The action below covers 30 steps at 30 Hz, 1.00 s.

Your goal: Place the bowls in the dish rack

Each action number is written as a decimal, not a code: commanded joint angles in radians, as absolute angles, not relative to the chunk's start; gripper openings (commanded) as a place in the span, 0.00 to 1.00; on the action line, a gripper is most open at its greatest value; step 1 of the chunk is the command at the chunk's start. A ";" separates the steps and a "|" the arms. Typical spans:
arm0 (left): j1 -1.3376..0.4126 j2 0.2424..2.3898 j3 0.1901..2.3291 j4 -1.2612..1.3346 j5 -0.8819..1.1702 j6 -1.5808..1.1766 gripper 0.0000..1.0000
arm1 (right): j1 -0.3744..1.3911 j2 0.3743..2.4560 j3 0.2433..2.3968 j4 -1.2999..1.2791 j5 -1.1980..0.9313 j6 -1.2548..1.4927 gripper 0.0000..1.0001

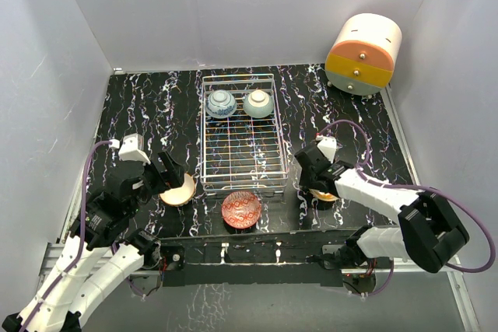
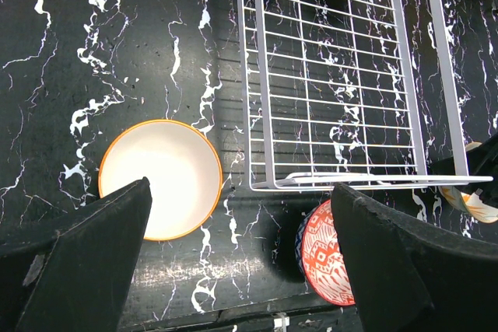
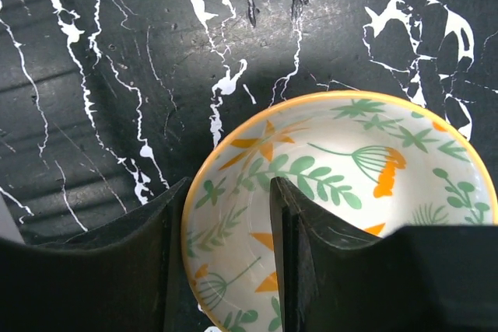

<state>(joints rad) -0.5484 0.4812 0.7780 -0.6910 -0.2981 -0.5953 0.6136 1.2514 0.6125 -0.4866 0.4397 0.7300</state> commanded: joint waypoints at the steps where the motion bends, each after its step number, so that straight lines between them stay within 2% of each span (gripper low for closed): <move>1: -0.550 0.473 0.811 -0.709 -0.294 -0.597 0.97 | 0.591 1.260 0.650 -0.448 0.443 0.708 0.45; 4: -0.551 0.473 0.808 -0.706 -0.296 -0.597 0.97 | 0.578 1.257 0.650 -0.445 0.436 0.699 0.29; 9: -0.550 0.475 0.803 -0.702 -0.299 -0.594 0.97 | 0.570 1.234 0.656 -0.445 0.438 0.686 0.22; 13: -0.550 0.474 0.800 -0.699 -0.299 -0.593 0.97 | 0.565 1.211 0.667 -0.445 0.430 0.673 0.08; 30: -0.551 0.459 0.784 -0.695 -0.306 -0.597 0.97 | 0.558 1.069 0.730 -0.486 0.407 0.629 0.08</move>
